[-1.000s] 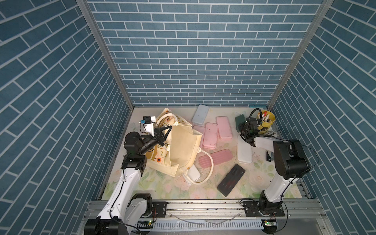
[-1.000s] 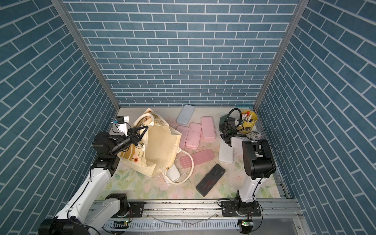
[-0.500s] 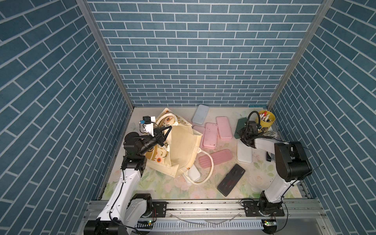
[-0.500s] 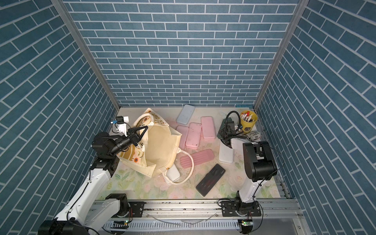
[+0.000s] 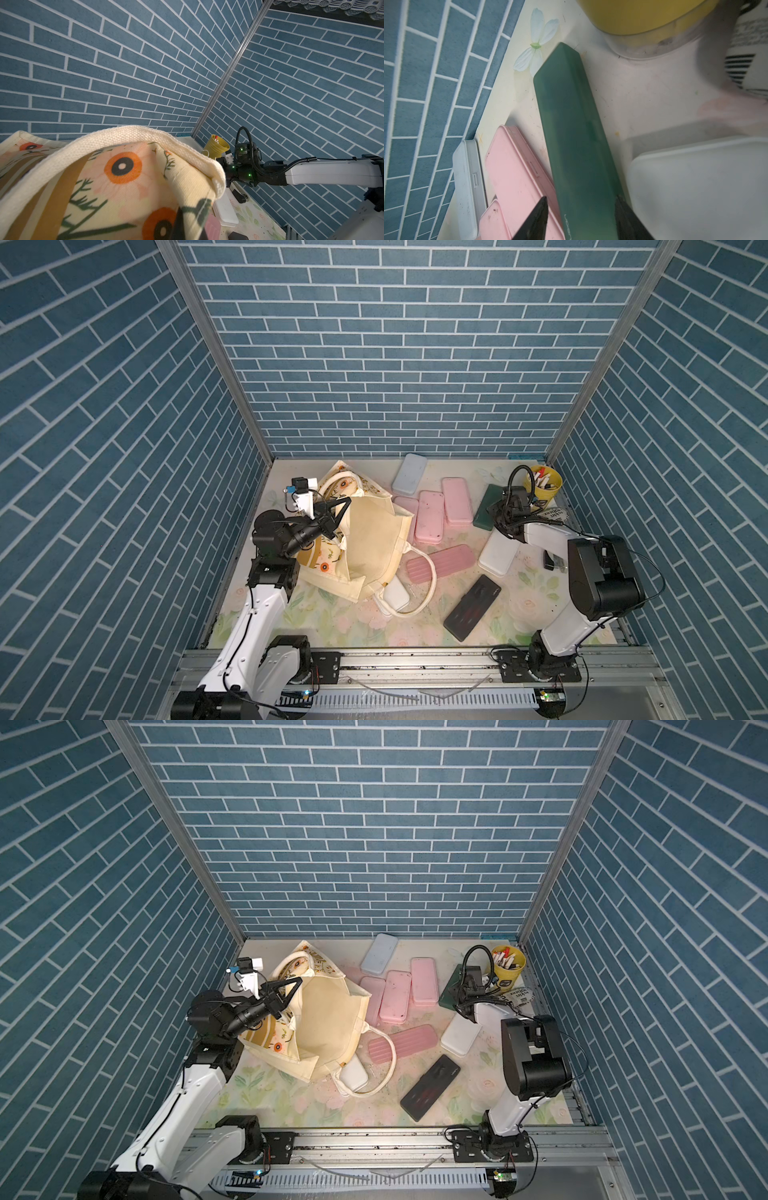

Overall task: Take out the pencil case from the canvas bag
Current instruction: Place the pencil case at the center of the board.

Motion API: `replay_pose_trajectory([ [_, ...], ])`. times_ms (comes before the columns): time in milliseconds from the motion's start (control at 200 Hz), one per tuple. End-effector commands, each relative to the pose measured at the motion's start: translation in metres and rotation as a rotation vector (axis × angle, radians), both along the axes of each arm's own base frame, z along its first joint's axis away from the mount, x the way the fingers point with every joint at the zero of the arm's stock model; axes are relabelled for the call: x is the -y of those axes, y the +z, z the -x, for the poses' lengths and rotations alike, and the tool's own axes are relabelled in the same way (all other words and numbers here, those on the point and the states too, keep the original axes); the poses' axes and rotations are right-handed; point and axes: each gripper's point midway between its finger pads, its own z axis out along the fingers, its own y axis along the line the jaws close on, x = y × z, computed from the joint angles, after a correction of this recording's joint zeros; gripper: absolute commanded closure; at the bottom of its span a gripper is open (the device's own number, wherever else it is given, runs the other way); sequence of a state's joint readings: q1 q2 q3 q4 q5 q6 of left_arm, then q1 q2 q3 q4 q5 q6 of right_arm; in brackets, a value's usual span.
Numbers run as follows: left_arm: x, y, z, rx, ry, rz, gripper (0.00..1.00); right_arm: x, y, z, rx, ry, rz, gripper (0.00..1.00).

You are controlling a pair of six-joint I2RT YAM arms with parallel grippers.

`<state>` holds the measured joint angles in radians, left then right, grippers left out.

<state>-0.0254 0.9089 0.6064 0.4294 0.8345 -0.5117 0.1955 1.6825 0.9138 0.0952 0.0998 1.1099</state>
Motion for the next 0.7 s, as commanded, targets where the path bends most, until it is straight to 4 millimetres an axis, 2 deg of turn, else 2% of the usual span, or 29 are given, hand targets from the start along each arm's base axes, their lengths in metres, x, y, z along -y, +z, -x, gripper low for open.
replay_pose_trajectory([
  [0, -0.001, 0.016, 0.005, 0.073, 0.0, -0.015, 1.0, -0.001, 0.005, 0.002, -0.002, 0.028, 0.022, 0.48],
  [210, -0.003, 0.016, 0.002, 0.06, 0.017, -0.014, 1.0, -0.005, 0.005, 0.0, -0.01, 0.052, 0.01, 0.49],
  [340, -0.004, 0.029, -0.002, 0.044, 0.029, -0.01, 1.0, -0.015, 0.023, 0.003, 0.02, 0.096, -0.014, 0.49],
  [360, -0.004, 0.026, -0.003, 0.028, 0.028, -0.009, 1.0, -0.017, 0.026, 0.004, 0.025, 0.103, -0.014, 0.5],
  [380, -0.004, 0.037, -0.003, 0.043, 0.031, -0.005, 1.0, -0.019, 0.029, 0.005, 0.029, 0.113, -0.014, 0.5],
  [535, -0.011, 0.066, -0.015, 0.004, 0.079, 0.031, 1.0, -0.043, 0.056, 0.02, 0.042, 0.231, 0.033, 0.5],
  [690, -0.021, 0.082, -0.042, -0.086, 0.16, 0.089, 1.0, -0.062, 0.078, 0.035, 0.061, 0.321, 0.083, 0.5],
])
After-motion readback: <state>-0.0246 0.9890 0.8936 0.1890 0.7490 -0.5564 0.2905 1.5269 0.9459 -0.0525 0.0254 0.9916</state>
